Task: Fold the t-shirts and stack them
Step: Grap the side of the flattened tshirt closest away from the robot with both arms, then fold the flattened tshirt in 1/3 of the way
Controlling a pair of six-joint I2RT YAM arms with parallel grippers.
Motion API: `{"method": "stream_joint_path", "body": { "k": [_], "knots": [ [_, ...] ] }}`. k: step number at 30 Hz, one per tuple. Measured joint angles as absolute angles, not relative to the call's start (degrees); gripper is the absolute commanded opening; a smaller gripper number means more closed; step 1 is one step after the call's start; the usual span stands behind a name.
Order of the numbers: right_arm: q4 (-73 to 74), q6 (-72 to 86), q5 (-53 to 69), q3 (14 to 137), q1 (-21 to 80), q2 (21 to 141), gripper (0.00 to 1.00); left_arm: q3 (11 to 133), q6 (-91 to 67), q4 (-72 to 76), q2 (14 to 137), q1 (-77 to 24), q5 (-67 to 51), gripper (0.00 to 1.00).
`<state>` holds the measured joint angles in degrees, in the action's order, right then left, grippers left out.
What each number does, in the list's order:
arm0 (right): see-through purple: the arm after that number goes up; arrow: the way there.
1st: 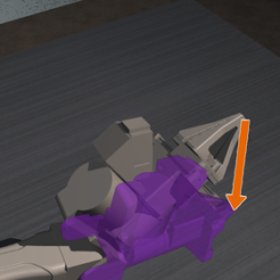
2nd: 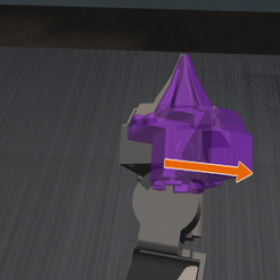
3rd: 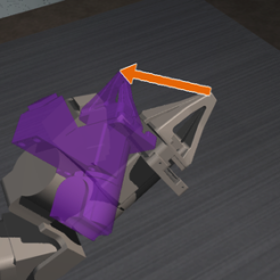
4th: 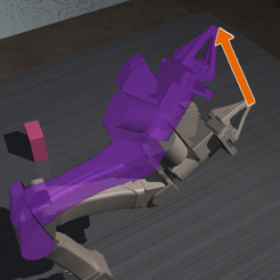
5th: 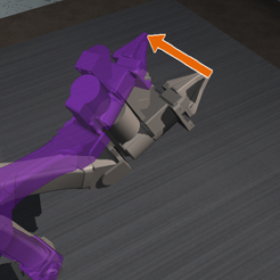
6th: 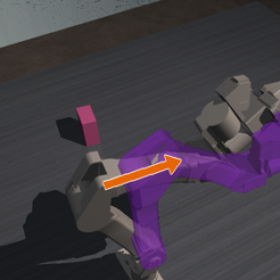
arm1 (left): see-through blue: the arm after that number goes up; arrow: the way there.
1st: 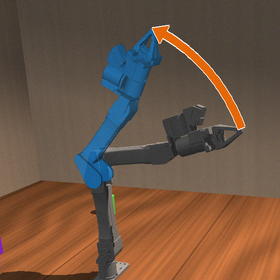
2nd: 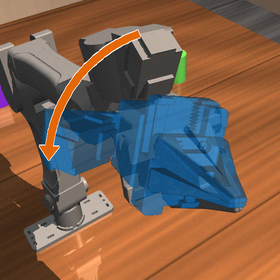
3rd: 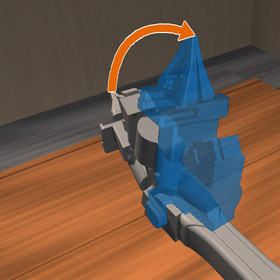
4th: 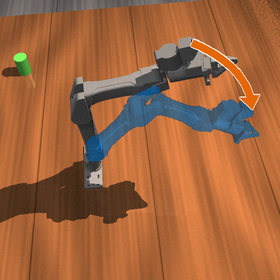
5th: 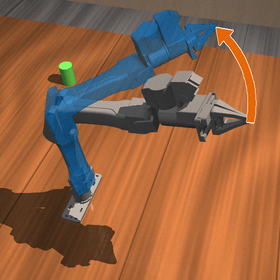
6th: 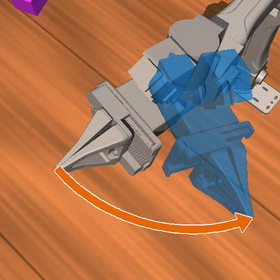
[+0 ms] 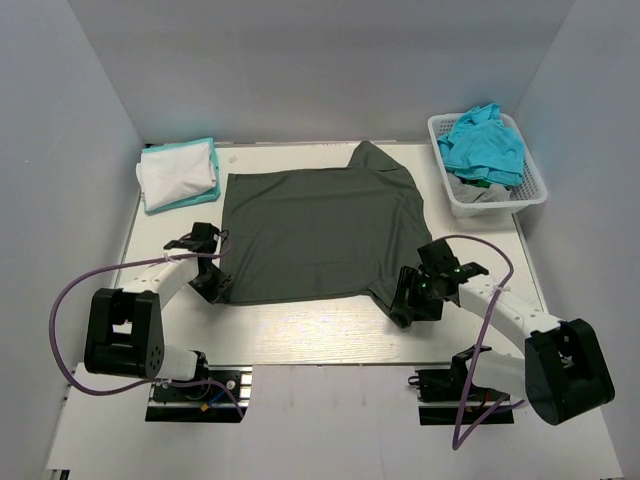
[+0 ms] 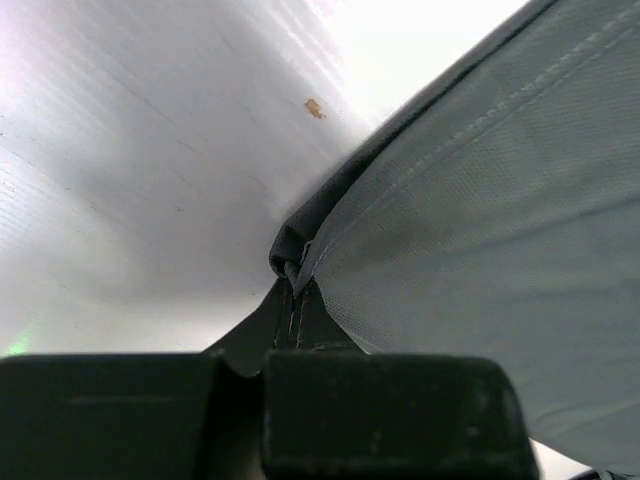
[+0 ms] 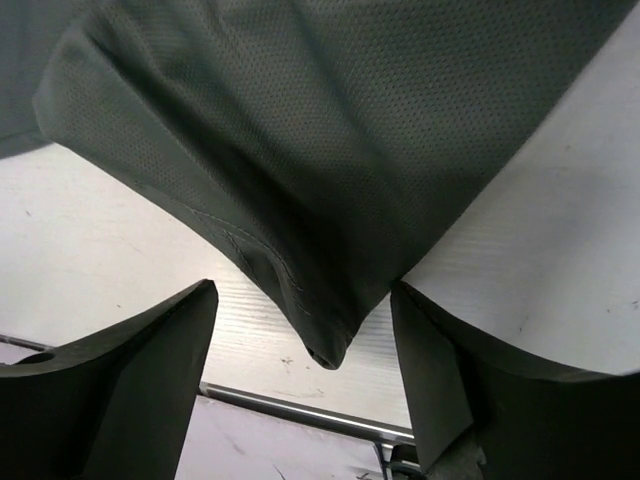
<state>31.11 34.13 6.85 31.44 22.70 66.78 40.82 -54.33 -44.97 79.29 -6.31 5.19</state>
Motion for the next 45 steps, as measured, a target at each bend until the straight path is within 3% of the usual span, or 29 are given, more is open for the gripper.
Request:
{"method": "stream_joint_path", "body": {
  "k": [2, 3, 6, 12, 18, 42, 43, 44, 45],
  "knots": [
    [30.9, 34.0, 7.1, 31.2, 23.0, 66.8, 0.54, 41.2, -54.3, -45.2, 79.3, -6.3, 5.3, 0.0],
    [30.7, 34.2, 7.1, 31.1, 23.1, 66.8, 0.28, 41.5, -54.3, -45.5, 79.3, -6.3, 5.3, 0.0],
    [30.3, 34.2, 7.2, 30.4, 23.4, 66.8, 0.0, 42.8, -54.3, -46.2, 79.3, -6.3, 5.4, 0.0],
    [33.8, 34.6, 6.1, 32.4, 23.4, 66.8, 0.0, 46.0, -53.7, -48.1, 79.3, -6.3, 4.6, 0.0],
    [38.1, 34.4, 5.2, 46.7, 22.8, 71.5, 0.0, 53.1, -53.0, -50.2, 80.5, -6.3, 3.4, 0.0],
    [53.5, 21.9, 8.1, 111.4, 9.6, 118.3, 0.0, 92.6, -47.4, -55.0, 115.4, -1.1, -1.1, 0.0],
    [53.7, 21.5, 8.3, 113.7, 9.5, 120.8, 0.01, 94.5, -47.2, -55.3, 117.3, -1.1, -1.1, 0.03],
    [54.2, 21.1, 8.8, 116.4, 9.4, 123.4, 0.1, 96.9, -46.9, -56.0, 119.7, -1.1, -1.0, 0.27],
    [54.2, 20.7, 9.2, 118.3, 9.3, 125.5, 0.49, 98.7, -46.5, -56.3, 121.4, -1.1, -0.8, 0.57]
  ]
}}
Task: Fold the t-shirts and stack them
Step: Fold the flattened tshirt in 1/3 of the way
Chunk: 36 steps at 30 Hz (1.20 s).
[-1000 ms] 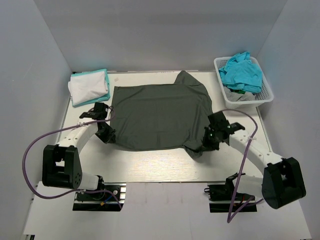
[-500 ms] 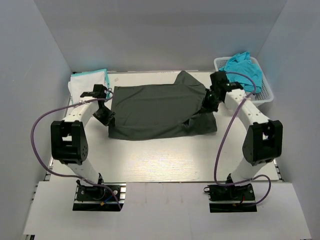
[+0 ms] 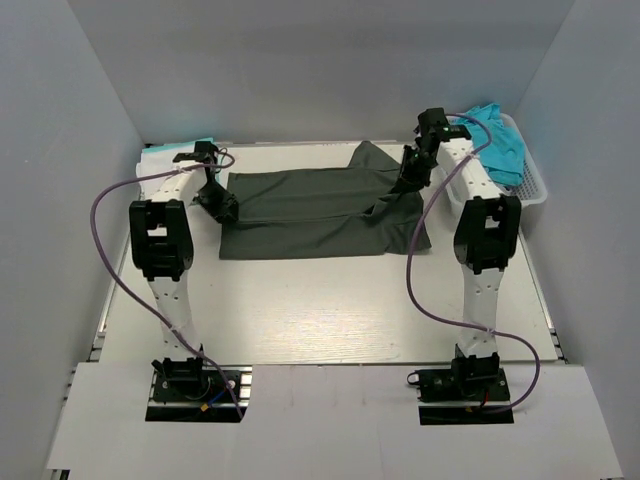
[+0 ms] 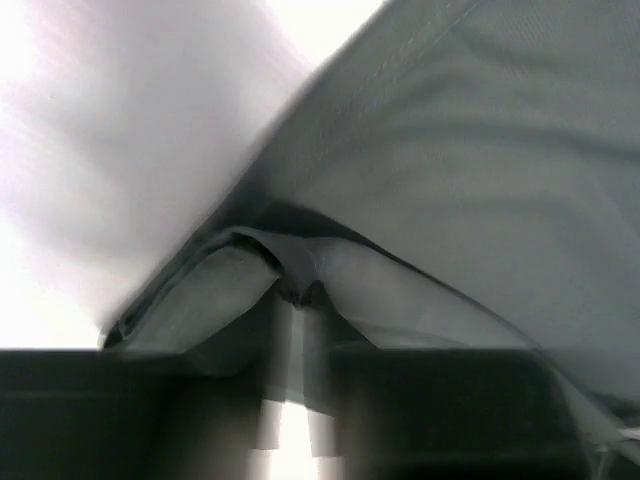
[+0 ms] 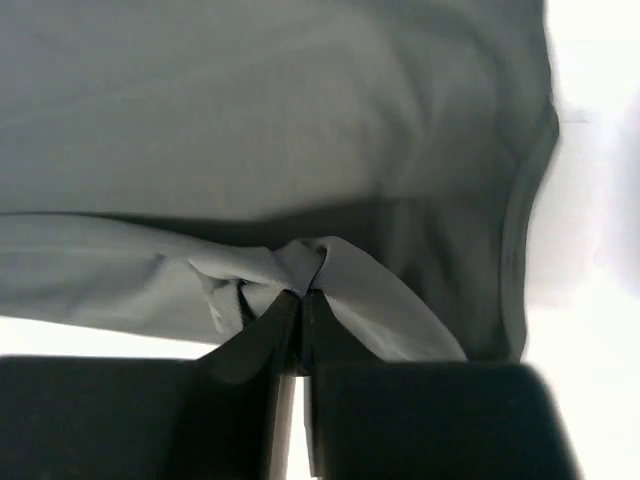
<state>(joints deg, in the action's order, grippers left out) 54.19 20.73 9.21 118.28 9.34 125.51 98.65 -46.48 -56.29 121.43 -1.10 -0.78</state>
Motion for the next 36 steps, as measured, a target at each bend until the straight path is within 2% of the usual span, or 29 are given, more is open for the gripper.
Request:
{"method": "stream_joint_path", "body": {
  "k": [1, 2, 3, 7, 12, 18, 31, 36],
  "knots": [
    [54.4, 20.5, 9.5, 120.3, 9.3, 128.0, 0.67, 100.3, -46.1, -56.7, 123.2, -1.1, -0.4, 0.89],
    [54.5, 20.3, 9.6, 121.7, 9.2, 129.8, 0.78, 102.1, -45.9, -57.5, 124.8, -1.1, -0.1, 1.0],
    [54.4, 19.9, 9.6, 122.8, 9.1, 131.4, 0.9, 104.2, -46.3, -58.6, 126.4, -0.9, 0.1, 1.0],
    [54.1, 19.3, 9.0, 123.1, 9.0, 132.9, 0.9, 111.6, -46.1, -60.6, 129.7, -0.1, 0.9, 1.0],
    [51.1, 19.0, 8.7, 116.1, 9.3, 126.7, 0.9, 114.1, -45.1, -59.5, 127.9, 0.5, 0.6, 1.0],
    [47.1, 18.9, 8.7, 101.3, 10.2, 116.3, 0.9, 103.1, -42.7, -53.7, 121.4, -0.6, -3.9, 1.0],
    [38.4, 19.2, 8.9, 88.1, 10.5, 118.3, 0.9, 89.1, -41.0, -48.1, 119.5, -5.4, -6.4, 1.0],
    [32.3, 19.7, 8.7, 74.4, 10.5, 109.6, 0.9, 77.6, -40.9, -45.7, 112.0, -5.2, -5.6, 1.0]
  ]
}}
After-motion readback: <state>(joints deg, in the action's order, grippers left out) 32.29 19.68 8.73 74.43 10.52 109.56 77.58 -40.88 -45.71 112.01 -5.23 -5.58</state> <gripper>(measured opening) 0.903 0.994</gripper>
